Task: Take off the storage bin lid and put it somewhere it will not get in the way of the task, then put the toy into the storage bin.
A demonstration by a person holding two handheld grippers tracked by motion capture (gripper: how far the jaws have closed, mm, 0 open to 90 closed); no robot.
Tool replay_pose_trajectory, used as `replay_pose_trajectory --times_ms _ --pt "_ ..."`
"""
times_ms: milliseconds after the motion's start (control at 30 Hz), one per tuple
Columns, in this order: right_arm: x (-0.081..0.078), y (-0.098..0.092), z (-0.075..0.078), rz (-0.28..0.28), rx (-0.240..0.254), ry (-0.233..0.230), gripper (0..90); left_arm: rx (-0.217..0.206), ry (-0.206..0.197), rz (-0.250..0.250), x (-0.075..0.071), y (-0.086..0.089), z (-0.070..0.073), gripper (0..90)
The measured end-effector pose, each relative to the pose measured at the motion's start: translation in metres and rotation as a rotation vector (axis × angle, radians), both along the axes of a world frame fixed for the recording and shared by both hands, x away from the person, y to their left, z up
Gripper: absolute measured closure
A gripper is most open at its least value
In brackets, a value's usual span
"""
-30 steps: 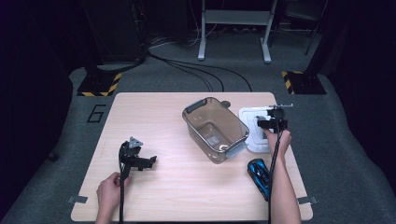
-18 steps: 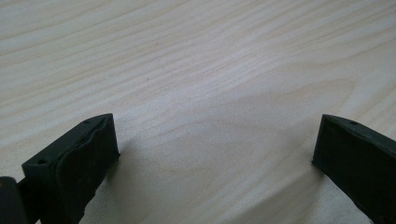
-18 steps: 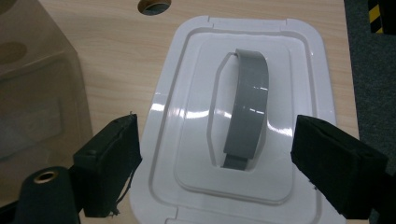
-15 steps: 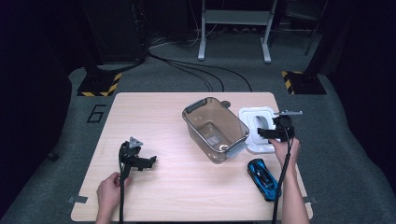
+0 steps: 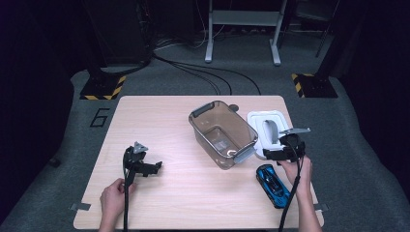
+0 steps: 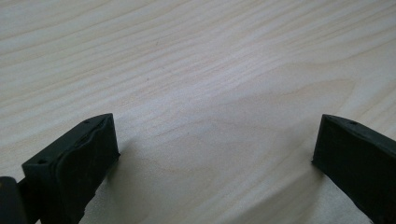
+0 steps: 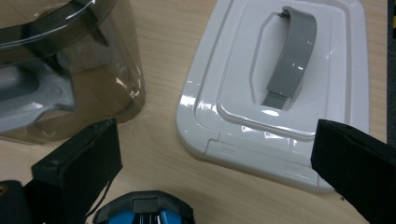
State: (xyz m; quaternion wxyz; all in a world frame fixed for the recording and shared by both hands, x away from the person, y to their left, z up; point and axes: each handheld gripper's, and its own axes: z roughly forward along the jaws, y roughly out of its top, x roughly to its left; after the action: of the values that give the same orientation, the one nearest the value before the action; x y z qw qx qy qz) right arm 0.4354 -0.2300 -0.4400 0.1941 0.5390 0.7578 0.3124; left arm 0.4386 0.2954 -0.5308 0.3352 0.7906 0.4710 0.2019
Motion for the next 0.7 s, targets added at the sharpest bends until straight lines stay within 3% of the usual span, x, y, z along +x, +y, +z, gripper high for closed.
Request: replay_pose_trajectory --times_ms 167,467,500,533,567,700 --pt "-0.008 0.002 -0.003 0.004 0.010 0.033 0.0 0.000 -0.001 -0.001 0.000 0.000 0.000 0.0" --pt "-0.020 0.007 -0.016 0.080 -0.007 0.114 0.0 0.000 -0.001 0.000 0.000 0.000 0.000 0.0" --pt "-0.020 0.010 -0.019 0.093 -0.026 0.147 0.0 0.000 -0.001 -0.001 0.000 0.000 0.000 0.0" --pt "-0.020 0.010 -0.019 0.093 -0.026 0.147 0.0 -0.001 -0.001 0.001 0.000 0.000 0.000 0.0" --pt "-0.020 0.014 -0.024 0.107 -0.025 0.182 0.0 -0.001 -0.001 0.001 0.000 0.000 0.000 0.0" --pt "-0.017 0.021 -0.034 0.122 -0.047 0.239 0.0 -0.001 -0.001 0.000 0.000 0.000 0.000 0.0"
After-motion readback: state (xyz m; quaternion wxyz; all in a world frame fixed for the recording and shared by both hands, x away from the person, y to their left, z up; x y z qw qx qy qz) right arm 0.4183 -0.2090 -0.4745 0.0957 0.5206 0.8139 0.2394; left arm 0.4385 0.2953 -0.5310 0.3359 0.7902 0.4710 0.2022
